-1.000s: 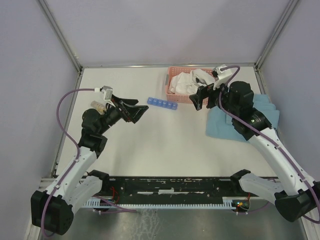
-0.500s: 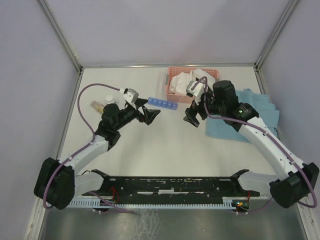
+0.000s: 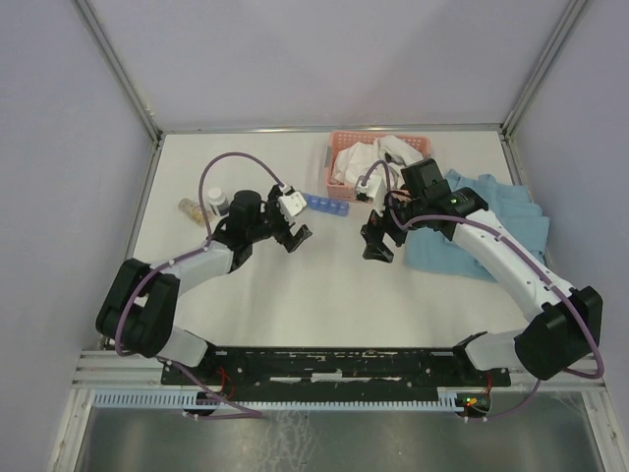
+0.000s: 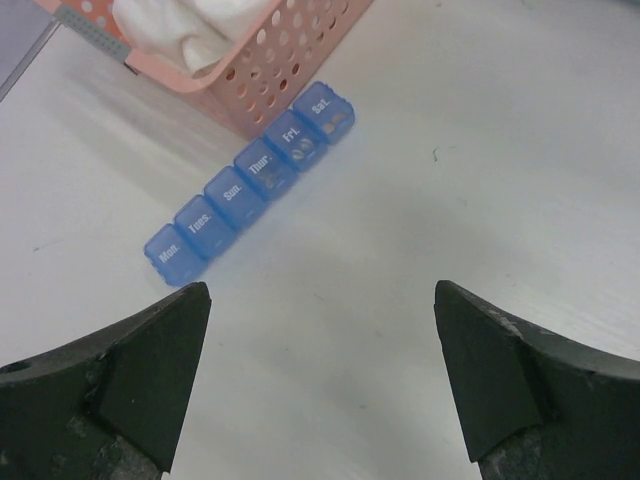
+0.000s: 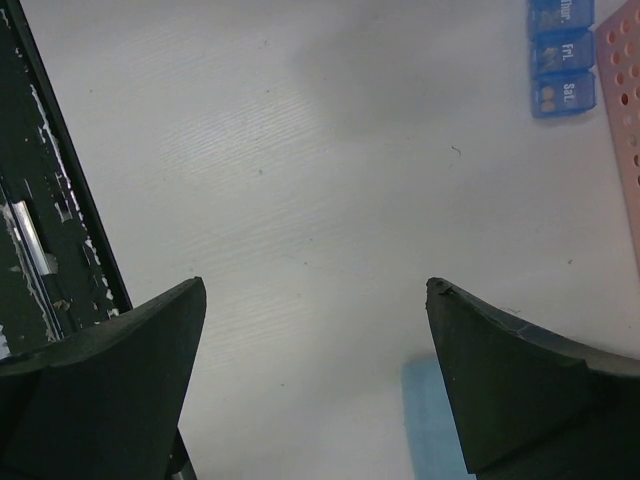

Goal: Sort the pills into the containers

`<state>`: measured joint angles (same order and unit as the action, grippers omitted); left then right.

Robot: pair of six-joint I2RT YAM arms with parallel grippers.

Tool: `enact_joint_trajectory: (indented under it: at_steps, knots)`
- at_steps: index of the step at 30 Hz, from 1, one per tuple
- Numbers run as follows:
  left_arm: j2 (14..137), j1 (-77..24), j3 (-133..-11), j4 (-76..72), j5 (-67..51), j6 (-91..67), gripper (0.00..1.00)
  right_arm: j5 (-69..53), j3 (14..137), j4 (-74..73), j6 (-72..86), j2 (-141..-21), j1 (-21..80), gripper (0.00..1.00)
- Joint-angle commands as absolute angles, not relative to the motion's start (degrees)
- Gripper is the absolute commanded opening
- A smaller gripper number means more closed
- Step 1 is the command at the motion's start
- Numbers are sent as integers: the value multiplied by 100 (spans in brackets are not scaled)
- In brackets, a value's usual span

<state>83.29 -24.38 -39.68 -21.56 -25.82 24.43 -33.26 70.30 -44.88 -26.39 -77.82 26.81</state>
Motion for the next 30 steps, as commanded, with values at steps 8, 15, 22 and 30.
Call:
enact_joint_trajectory:
  at_steps: [8, 15, 22, 30]
  knots:
    - [10358, -2122, -6817, 1293, -3022, 5554, 98, -3195, 7334, -4759, -2940, -7639, 2539, 100]
    - [11265, -1868, -7903, 1748, -3068, 6358, 96, -3155, 7354, -4835, -3034, -7686, 2480, 100]
    - [11792, -1780, -8668, 2309, -3112, 6855, 94, -3185, 7333, -4830, -3043, -7717, 2387, 100]
    - [12272, -1749, -9393, 2894, -3117, 7234, 93, -3255, 7330, -4833, -3044, -7666, 2367, 100]
